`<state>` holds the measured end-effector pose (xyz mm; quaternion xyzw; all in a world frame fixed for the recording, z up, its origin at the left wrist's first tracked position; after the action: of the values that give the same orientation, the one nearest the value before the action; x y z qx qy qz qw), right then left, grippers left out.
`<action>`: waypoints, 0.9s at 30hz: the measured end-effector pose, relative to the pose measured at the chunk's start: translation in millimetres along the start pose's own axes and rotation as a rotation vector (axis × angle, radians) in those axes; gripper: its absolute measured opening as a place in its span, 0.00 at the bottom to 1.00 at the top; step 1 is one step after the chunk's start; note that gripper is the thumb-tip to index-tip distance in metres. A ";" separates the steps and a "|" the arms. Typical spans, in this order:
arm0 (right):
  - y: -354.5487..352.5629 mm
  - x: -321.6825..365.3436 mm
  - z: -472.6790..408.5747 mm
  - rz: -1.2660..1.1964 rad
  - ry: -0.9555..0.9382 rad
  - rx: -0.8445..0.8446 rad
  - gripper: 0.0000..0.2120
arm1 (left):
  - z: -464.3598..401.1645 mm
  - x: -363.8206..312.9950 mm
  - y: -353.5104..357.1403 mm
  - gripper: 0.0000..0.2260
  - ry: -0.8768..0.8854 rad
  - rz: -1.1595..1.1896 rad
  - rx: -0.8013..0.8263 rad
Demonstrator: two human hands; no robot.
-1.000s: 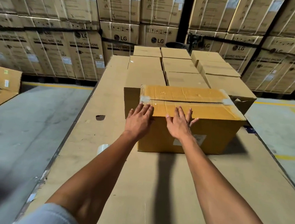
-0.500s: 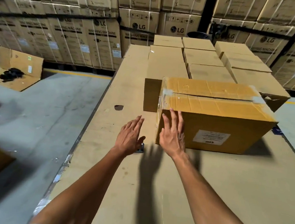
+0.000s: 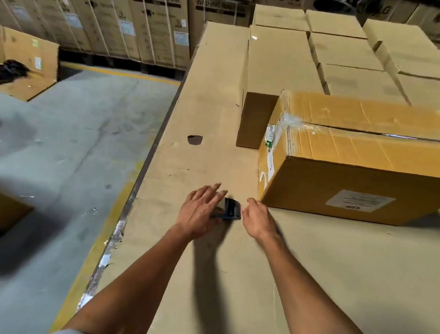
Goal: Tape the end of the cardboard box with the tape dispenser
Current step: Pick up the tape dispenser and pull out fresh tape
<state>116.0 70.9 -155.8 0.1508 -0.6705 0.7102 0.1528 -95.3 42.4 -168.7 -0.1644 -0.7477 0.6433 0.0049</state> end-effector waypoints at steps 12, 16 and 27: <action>26.3 8.3 -12.7 -0.342 0.438 -0.063 0.03 | 3.0 3.5 12.1 0.39 -0.022 0.114 -0.084; 24.5 8.1 -10.6 -0.356 0.466 -0.048 0.04 | 3.6 4.1 12.1 0.38 -0.029 0.115 -0.079; 27.2 10.0 -11.1 -0.486 0.556 -0.008 0.09 | 2.4 4.3 15.1 0.39 0.010 0.112 -0.101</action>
<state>95.4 80.6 -176.9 0.1064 -0.5507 0.6643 0.4940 -96.2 42.9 -184.5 -0.2094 -0.7687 0.6033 -0.0355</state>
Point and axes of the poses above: each hand's wrist, its own z-axis away from the middle knuckle, its own y-axis out of the palm, x = y × z, the point moved 1 cm from there along -z, towards the middle knuckle, and after that the axes turned 13 degrees about -x, right-handed, at the moved point
